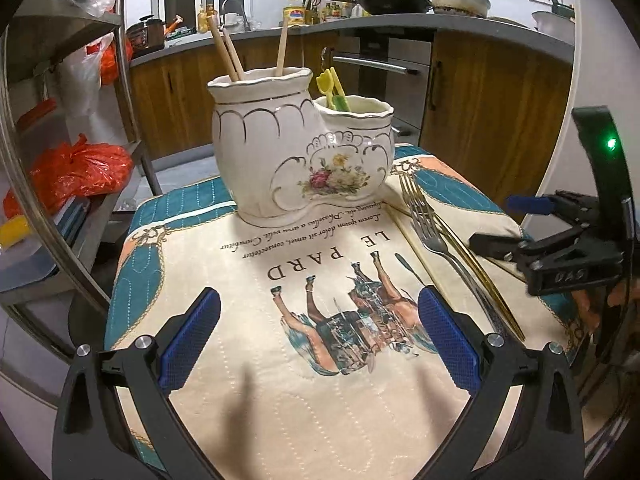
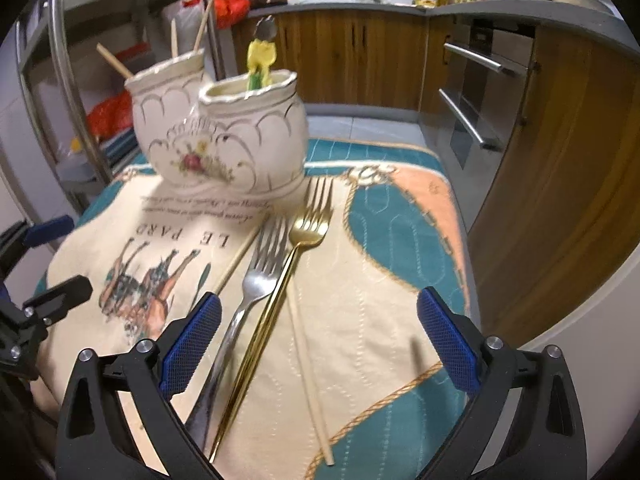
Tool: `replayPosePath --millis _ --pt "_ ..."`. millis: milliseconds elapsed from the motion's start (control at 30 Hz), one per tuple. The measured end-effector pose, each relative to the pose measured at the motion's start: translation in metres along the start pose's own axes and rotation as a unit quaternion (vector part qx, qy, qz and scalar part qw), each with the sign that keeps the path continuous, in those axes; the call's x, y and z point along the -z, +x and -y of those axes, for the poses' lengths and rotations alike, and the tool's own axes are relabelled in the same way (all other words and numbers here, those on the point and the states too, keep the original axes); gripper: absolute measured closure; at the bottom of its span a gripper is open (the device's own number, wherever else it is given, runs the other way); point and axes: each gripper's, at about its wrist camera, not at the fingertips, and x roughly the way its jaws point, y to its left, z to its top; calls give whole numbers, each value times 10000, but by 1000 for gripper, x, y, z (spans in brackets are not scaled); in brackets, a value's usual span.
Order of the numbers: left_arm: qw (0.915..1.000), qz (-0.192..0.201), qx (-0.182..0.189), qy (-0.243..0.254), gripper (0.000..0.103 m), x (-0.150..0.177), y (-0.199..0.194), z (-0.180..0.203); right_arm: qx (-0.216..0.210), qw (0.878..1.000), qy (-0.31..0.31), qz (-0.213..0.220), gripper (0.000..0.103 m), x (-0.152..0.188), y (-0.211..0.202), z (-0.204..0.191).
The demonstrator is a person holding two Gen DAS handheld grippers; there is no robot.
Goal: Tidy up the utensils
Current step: 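Grasp the gold fork with the right tool while the left tool grasps a wooden chopstick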
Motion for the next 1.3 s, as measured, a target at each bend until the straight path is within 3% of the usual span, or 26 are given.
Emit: replayPosePath --millis 33,100,167,267,333,833,1100,1133,1233,1300 --pt "10000 2 28 -25 6 0 0 -1 -25 10000 -37 -82 12 1 3 -3" --pt "10000 3 58 -70 6 1 0 -3 -99 9997 -72 -202 28 2 7 -7" --pt "9999 -1 74 -94 6 1 0 -4 -147 9993 -74 -324 52 2 10 -9" --pt "9999 -16 106 -128 6 1 1 -4 -204 9991 -94 -354 69 3 11 -13" --pt "9998 -28 121 -127 6 2 2 -4 -246 9990 -153 -332 76 4 9 -17" --pt "9995 -67 292 -22 6 1 4 15 -243 9988 44 -432 93 4 16 -19" --pt "9980 -312 549 48 6 -6 18 34 -288 9987 227 -349 95 -4 6 1" --pt "9975 -409 566 67 8 -7 23 38 -277 9989 224 -292 95 -7 3 4" --pt "9952 -657 728 51 36 -9 34 49 -240 9994 179 -183 95 -12 -3 11" --pt "9930 -800 864 117 47 -8 40 59 -199 9995 157 -194 95 -13 -2 17"
